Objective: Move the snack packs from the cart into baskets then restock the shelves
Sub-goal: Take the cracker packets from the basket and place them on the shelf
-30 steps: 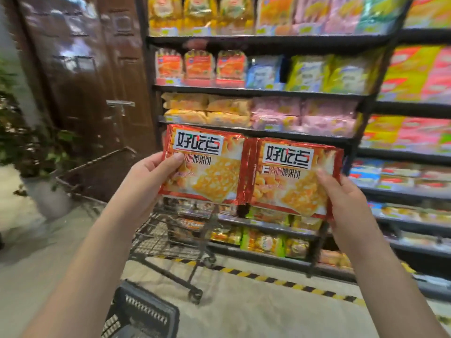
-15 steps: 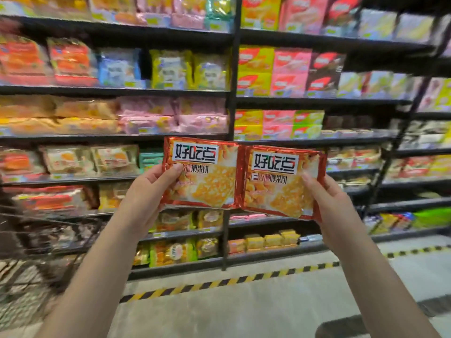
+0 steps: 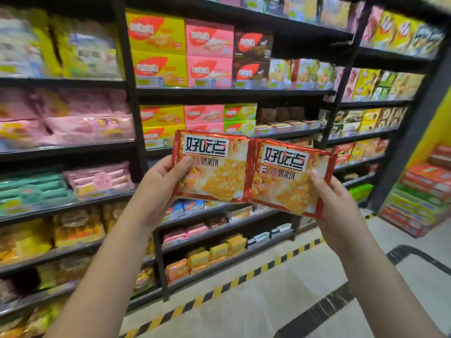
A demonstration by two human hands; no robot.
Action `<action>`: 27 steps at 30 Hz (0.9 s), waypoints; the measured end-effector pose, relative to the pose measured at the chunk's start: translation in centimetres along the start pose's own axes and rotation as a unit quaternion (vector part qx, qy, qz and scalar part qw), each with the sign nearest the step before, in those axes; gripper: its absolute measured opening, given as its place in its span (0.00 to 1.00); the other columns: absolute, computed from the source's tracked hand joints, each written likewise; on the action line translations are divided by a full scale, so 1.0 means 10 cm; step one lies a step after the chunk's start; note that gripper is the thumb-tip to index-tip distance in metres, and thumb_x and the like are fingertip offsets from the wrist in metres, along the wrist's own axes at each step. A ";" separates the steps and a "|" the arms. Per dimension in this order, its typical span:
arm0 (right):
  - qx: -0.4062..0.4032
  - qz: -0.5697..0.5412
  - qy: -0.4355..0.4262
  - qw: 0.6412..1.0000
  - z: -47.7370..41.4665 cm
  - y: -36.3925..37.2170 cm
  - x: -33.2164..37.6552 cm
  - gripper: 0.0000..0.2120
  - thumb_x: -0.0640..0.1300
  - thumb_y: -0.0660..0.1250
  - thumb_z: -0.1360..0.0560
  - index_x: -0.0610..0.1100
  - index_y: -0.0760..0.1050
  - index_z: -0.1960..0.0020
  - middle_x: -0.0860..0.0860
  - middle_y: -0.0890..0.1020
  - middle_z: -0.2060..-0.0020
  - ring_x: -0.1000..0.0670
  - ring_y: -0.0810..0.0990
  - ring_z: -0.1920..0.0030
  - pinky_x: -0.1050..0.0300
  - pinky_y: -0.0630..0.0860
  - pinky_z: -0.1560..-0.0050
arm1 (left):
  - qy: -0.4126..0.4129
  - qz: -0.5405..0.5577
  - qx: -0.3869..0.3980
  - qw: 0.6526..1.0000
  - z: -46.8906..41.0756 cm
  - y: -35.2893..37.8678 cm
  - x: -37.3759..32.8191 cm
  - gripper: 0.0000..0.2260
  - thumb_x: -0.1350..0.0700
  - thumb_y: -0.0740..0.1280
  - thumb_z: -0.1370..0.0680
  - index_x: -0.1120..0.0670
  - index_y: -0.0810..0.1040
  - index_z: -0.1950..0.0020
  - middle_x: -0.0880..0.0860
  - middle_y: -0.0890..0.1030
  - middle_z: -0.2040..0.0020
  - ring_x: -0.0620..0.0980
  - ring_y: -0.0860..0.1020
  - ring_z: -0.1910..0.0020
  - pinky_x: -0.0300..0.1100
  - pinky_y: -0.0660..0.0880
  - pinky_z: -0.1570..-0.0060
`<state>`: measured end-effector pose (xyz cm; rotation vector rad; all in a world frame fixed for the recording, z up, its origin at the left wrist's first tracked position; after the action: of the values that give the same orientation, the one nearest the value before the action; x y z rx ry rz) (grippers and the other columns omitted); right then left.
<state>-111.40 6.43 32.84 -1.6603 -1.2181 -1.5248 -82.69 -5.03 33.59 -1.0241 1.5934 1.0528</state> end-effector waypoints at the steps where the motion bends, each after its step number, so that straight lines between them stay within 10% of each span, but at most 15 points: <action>1: -0.007 -0.004 0.005 1.000 -0.20 -0.05 0.01 0.15 0.52 0.63 0.18 0.52 0.75 0.33 0.53 0.86 0.43 0.50 0.85 0.43 0.47 0.80 0.45 | -0.001 0.007 0.006 1.000 -0.23 0.09 0.04 0.13 0.53 0.64 0.17 0.56 0.80 0.35 0.54 0.87 0.44 0.49 0.86 0.50 0.40 0.83 0.57; 10: -0.073 -0.035 0.002 0.997 -1.91 -0.77 -0.03 0.12 0.49 0.62 0.17 0.50 0.77 0.36 0.52 0.86 0.44 0.49 0.85 0.43 0.45 0.79 0.41 | 0.016 0.009 0.041 0.999 -1.96 1.06 0.46 0.14 0.54 0.64 0.17 0.56 0.79 0.33 0.55 0.86 0.42 0.48 0.86 0.49 0.37 0.81 0.56; 27: 0.054 0.016 0.019 0.998 -5.20 -2.20 -0.57 0.15 0.54 0.65 0.19 0.51 0.79 0.35 0.52 0.86 0.43 0.50 0.84 0.41 0.42 0.76 0.36 | -0.005 -0.012 -0.061 0.998 -4.17 2.80 1.46 0.19 0.49 0.68 0.21 0.52 0.76 0.31 0.53 0.86 0.40 0.53 0.85 0.42 0.52 0.78 0.40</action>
<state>-153.96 -31.10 33.42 -1.5671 -1.2253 -1.4397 -122.66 -38.72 32.16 -1.1142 1.5196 1.1498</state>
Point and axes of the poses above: each hand's wrist, its own z-axis away from the middle knuckle, its own y-axis out of the palm, x = y × z, the point moved 5 cm from there along -z, towards the middle knuckle
